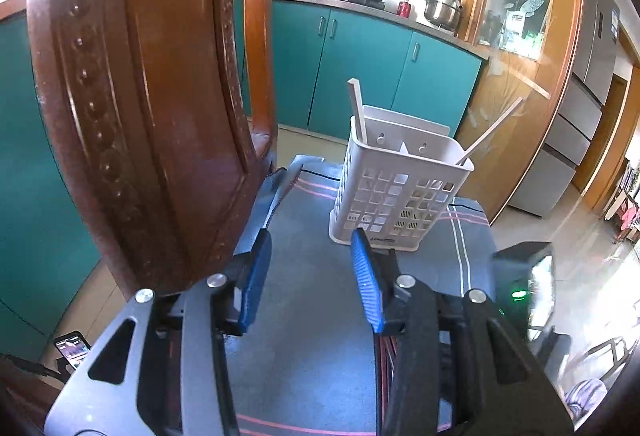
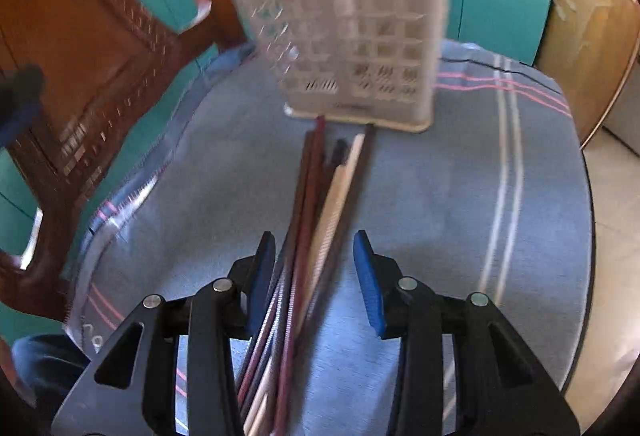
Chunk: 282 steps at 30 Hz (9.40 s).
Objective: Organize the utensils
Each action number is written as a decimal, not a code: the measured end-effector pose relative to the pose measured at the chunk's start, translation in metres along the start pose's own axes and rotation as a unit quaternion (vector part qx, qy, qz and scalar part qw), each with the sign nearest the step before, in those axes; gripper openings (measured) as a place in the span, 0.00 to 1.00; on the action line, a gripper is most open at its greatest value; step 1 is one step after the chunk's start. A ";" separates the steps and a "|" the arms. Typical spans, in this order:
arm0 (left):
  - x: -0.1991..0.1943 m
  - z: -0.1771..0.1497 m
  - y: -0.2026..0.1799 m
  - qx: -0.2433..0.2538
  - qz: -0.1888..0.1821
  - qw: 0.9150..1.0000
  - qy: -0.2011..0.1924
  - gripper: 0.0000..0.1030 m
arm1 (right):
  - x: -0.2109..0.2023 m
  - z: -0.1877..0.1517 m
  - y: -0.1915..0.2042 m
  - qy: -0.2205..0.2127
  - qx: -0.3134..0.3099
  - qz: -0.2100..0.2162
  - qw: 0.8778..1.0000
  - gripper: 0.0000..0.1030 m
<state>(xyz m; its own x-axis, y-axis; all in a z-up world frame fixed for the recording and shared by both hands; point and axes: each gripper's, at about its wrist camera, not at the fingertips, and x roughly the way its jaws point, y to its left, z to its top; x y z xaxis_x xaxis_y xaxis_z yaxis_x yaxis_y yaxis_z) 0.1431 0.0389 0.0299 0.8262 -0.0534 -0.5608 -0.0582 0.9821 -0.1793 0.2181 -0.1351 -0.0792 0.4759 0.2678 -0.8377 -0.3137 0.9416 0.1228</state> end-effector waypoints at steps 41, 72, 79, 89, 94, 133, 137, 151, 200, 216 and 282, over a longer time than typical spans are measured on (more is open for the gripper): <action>0.022 -0.013 -0.023 0.036 -0.006 0.999 0.032 0.49 | 0.003 -0.020 -0.080 0.009 0.184 -0.003 0.983 0.06; 0.044 -0.026 -0.031 0.045 -0.015 0.995 0.091 0.59 | -0.006 -0.029 -0.087 0.006 0.180 -0.020 0.983 0.06; 0.063 -0.036 -0.030 0.034 -0.042 0.989 0.141 0.60 | -0.008 -0.030 -0.094 0.009 0.189 -0.032 0.982 0.06; 0.118 -0.061 -0.019 0.000 -0.083 0.973 0.214 0.61 | -0.013 -0.015 -0.097 -0.016 0.147 -0.041 0.988 0.24; 0.132 -0.075 -0.054 0.065 -0.079 0.969 0.225 0.62 | -0.004 -0.009 -0.108 -0.005 0.166 -0.014 0.986 0.30; 0.123 -0.083 -0.048 0.092 -0.039 0.973 0.207 0.07 | 0.025 0.000 -0.083 0.008 0.119 -0.048 0.992 0.45; 0.122 -0.082 -0.046 0.090 -0.037 0.974 0.206 0.11 | 0.030 0.002 -0.078 0.009 0.116 -0.051 0.992 0.48; 0.127 -0.086 -0.039 0.096 -0.015 0.972 0.214 0.26 | 0.037 0.002 -0.066 0.005 0.099 -0.063 0.993 0.53; 0.124 -0.089 -0.037 0.106 -0.010 0.970 0.218 0.56 | 0.061 0.024 -0.039 -0.019 0.064 -0.082 0.994 0.51; 0.128 -0.088 -0.037 0.108 0.002 0.970 0.217 0.63 | 0.043 0.012 -0.068 -0.008 0.083 -0.054 0.995 0.51; 0.139 -0.077 -0.051 0.070 -0.082 0.970 0.220 0.21 | 0.013 -0.008 -0.110 -0.024 0.132 -0.014 0.991 0.14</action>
<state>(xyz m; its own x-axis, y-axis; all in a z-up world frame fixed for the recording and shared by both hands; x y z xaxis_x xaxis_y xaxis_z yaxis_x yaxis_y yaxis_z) 0.2183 -0.0326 -0.1009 0.4973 -0.2525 -0.8300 0.1557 0.9672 -0.2009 0.2526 -0.2364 -0.1079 0.5222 0.2452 -0.8168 -0.0776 0.9675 0.2408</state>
